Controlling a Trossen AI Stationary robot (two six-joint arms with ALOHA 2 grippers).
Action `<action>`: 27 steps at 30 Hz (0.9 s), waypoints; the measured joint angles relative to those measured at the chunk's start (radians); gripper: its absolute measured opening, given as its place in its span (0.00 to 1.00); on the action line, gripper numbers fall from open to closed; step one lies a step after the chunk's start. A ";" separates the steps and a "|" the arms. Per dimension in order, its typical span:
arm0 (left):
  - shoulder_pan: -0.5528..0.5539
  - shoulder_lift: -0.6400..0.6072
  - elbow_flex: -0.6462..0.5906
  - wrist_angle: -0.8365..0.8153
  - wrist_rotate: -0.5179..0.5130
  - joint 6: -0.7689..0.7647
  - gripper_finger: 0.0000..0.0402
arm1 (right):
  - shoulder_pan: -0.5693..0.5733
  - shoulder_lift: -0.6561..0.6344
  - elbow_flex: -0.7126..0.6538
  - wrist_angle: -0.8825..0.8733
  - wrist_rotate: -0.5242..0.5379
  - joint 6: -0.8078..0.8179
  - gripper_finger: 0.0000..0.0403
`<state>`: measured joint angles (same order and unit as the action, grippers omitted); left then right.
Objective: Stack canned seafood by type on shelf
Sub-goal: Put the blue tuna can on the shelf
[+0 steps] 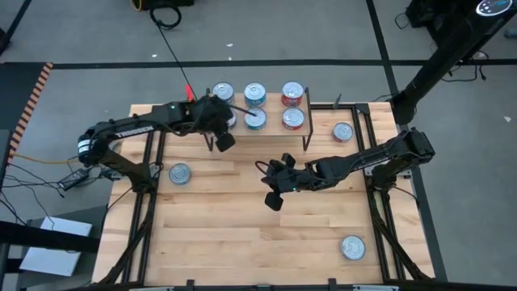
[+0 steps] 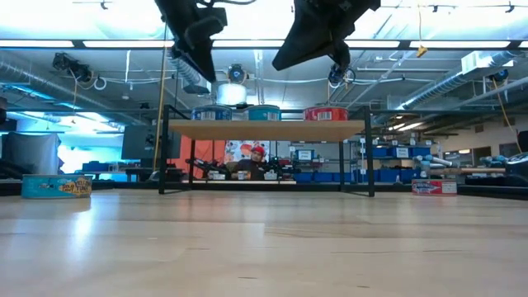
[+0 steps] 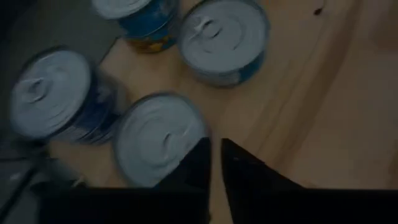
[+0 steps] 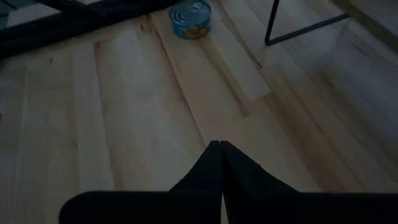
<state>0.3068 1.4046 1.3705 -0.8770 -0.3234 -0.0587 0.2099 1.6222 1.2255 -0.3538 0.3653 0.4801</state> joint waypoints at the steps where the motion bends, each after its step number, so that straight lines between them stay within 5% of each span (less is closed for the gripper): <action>1: 0.009 0.009 0.000 0.016 0.028 0.006 0.07 | -0.003 0.000 0.000 0.001 -0.001 -0.005 0.02; 12: 0.106 0.038 -0.009 0.198 0.207 -0.004 0.01 | -0.025 -0.018 -0.003 -0.085 -0.045 -0.056 0.01; 18: 0.107 -0.027 -0.171 0.506 0.257 -0.035 0.00 | -0.063 -0.113 -0.093 -0.028 -0.056 -0.091 0.00; 22: 0.108 -0.089 -0.263 0.625 0.247 -0.051 0.00 | -0.089 -0.216 -0.189 0.060 -0.115 -0.097 0.00; 27: 0.125 -0.119 -0.282 0.538 0.193 -0.049 0.00 | -0.121 -0.336 -0.299 0.085 -0.135 -0.098 0.00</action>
<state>0.4318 1.2855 1.0885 -0.3392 -0.1303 -0.1081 0.0885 1.2862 0.9265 -0.2683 0.2300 0.3818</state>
